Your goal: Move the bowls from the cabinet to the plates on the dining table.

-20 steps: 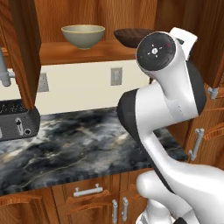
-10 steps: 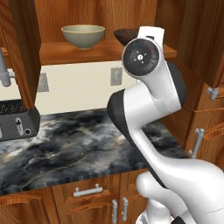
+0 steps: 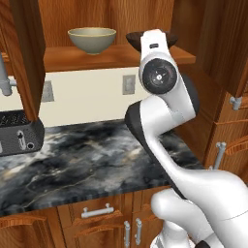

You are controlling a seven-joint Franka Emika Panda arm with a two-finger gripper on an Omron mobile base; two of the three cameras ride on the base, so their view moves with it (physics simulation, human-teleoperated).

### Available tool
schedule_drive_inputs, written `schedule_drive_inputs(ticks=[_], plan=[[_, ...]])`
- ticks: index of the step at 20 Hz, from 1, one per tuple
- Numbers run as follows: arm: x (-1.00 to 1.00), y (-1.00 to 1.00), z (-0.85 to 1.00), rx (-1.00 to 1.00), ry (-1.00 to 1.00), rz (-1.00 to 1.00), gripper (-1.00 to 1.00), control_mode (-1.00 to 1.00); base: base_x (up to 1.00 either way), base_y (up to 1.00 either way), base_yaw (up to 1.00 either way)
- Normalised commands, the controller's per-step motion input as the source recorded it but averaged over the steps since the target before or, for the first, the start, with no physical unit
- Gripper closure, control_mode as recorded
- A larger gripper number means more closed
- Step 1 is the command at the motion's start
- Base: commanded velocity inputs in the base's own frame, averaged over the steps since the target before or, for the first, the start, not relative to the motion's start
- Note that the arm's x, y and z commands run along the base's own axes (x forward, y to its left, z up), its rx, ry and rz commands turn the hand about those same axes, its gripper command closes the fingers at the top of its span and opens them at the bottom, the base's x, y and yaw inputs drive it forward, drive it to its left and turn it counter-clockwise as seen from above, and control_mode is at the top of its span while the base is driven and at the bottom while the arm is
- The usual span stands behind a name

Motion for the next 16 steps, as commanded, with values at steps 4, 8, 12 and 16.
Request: schedule_drive_inputs(ticks=[4,8,12,16], plan=[[0.59,0.24,0.0,-0.21,0.0,0.08,-1.0,-1.0,0.0,0.0,0.0],[0.52,0.43,0.03,-0.16,-0.01,0.01,-1.0,-1.0,0.0,0.0,0.0],[0.48,0.46,0.18,-0.07,-0.02,-0.02,-1.0,-1.0,0.0,0.0,0.0],[0.42,0.35,0.29,-0.01,-0.04,-0.09,-1.0,-1.0,0.0,0.0,0.0]])
